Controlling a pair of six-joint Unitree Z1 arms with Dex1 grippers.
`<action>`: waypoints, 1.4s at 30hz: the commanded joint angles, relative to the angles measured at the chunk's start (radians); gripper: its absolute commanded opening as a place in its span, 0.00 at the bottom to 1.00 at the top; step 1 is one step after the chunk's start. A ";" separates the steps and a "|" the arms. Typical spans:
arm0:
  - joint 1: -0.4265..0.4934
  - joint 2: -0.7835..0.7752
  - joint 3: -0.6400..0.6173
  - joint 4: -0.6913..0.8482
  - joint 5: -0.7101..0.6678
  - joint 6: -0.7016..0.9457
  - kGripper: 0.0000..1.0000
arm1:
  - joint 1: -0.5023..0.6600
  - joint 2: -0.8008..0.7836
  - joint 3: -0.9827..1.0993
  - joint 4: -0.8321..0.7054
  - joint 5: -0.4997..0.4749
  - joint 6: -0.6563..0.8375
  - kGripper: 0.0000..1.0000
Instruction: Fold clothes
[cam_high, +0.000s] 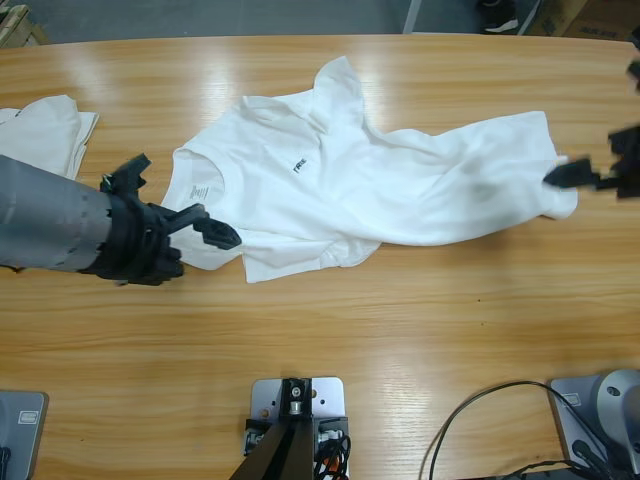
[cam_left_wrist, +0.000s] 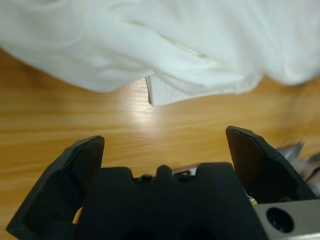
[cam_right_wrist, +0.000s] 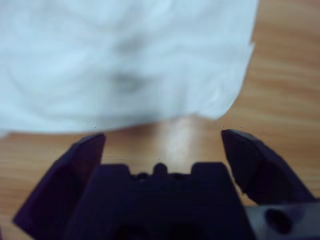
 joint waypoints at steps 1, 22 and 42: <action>-0.009 0.124 0.138 -0.224 -0.093 -0.303 1.00 | 0.025 -0.078 0.099 0.011 0.032 0.027 0.97; -0.097 0.331 0.442 -0.928 0.002 -0.365 0.69 | 0.025 -0.128 0.140 0.018 0.046 0.025 0.97; -0.097 0.309 0.460 -0.970 0.065 -0.279 0.00 | 0.022 -0.152 0.167 0.010 0.090 0.027 0.96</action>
